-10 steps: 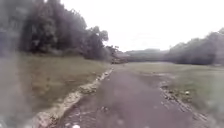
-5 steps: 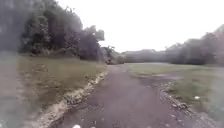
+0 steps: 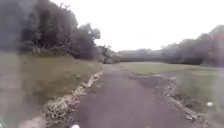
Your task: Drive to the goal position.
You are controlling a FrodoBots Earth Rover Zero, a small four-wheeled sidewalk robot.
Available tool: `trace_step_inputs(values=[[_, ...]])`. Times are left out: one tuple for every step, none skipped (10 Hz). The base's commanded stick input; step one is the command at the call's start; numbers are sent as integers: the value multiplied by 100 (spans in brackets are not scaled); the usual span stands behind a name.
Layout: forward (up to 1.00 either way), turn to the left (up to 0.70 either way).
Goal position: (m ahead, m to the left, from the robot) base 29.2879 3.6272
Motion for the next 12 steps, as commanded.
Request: trace_step_inputs(values=[[85, 0], [85, 0], [85, 0], [85, 0], [85, 0], [85, 0], [85, 0], [85, 0], [85, 0], [85, 0], [85, 0], [85, 0]])
